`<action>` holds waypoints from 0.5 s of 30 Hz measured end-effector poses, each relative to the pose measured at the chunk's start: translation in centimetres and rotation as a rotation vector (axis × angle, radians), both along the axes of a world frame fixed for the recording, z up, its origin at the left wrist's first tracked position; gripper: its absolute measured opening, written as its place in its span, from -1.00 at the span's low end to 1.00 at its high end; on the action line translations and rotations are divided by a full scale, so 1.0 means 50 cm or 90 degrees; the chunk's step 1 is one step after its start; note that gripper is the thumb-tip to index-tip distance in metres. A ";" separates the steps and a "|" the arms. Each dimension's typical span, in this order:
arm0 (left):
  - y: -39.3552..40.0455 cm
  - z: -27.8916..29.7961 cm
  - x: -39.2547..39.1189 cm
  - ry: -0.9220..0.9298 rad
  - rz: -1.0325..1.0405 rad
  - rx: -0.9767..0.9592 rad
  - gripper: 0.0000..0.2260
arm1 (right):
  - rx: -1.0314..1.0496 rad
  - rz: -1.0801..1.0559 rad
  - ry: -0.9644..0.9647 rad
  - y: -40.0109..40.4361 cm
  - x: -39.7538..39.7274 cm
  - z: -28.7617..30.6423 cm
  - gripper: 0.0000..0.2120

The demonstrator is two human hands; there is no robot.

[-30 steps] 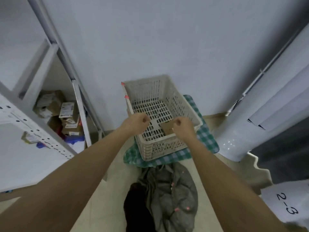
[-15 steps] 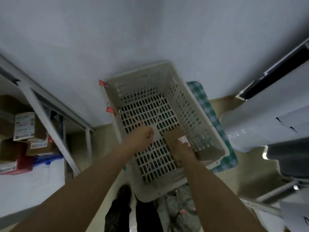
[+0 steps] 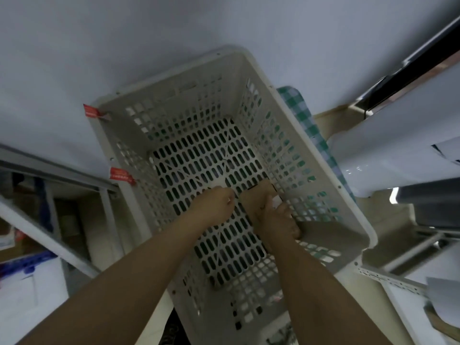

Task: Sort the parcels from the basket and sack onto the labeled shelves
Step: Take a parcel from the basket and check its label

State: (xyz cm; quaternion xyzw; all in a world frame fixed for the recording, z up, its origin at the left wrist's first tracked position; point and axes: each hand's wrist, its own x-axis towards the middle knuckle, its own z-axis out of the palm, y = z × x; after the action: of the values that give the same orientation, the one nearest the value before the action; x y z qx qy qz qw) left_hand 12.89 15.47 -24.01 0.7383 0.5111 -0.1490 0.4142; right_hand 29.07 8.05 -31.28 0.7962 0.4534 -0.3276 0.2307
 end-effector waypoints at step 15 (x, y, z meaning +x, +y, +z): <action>0.049 0.370 -0.030 -0.281 0.291 0.068 -0.63 | 0.446 -0.050 0.332 0.012 -0.083 0.426 0.15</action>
State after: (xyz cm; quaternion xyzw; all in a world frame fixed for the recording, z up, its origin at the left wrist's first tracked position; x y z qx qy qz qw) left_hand 11.38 17.90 -5.51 0.6398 0.5686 0.1384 0.4983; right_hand 24.92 8.66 -9.99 0.7338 0.5496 -0.3523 -0.1883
